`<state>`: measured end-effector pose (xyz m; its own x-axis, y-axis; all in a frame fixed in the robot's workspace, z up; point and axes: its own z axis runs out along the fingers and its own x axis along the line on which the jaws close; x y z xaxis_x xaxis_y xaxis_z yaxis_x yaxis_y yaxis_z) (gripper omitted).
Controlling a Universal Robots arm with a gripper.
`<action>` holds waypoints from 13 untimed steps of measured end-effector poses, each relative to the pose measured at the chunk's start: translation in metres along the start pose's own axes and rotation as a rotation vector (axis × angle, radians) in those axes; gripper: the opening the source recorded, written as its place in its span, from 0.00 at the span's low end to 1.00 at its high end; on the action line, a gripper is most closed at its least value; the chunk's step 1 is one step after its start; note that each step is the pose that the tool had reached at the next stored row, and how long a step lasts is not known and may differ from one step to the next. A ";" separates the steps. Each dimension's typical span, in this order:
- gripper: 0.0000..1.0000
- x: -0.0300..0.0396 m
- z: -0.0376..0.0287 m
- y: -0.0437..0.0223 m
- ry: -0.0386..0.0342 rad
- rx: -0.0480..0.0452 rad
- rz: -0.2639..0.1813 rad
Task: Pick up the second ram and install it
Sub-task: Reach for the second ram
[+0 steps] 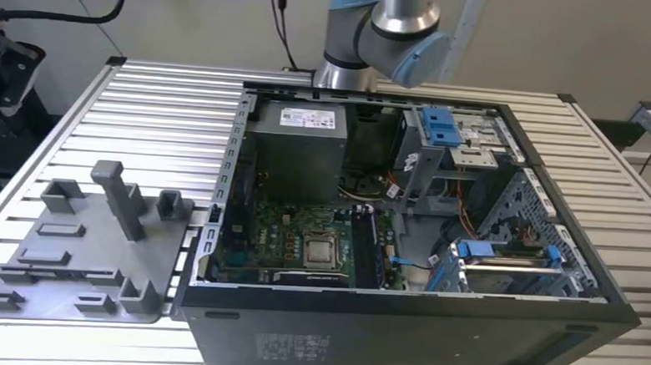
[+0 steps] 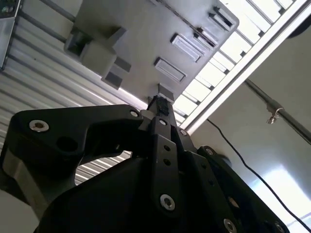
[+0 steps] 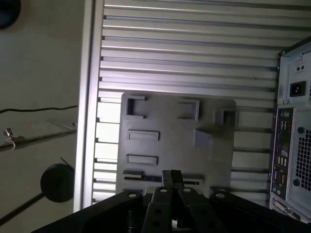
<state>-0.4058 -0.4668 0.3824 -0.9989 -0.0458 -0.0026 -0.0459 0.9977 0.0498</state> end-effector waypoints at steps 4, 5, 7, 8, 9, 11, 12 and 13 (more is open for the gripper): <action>0.11 0.0009 -0.0002 -0.0094 0.0001 0.0000 0.000; 0.11 0.0012 -0.0002 -0.0119 0.0001 0.0000 0.000; 0.11 0.0017 -0.0003 -0.0167 0.0001 0.0000 0.000; 0.11 0.0019 -0.0004 -0.0190 0.0002 0.0001 0.000; 0.11 0.0023 -0.0004 -0.0215 0.0001 0.0000 0.000; 0.11 0.0028 -0.0005 -0.0261 0.0001 0.0000 0.000; 0.11 0.0031 -0.0005 -0.0283 0.0000 0.0000 0.000; 0.11 0.0034 -0.0006 -0.0304 0.0001 0.0000 0.000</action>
<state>-0.4078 -0.4973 0.3815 -0.9990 -0.0457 -0.0025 -0.0458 0.9977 0.0499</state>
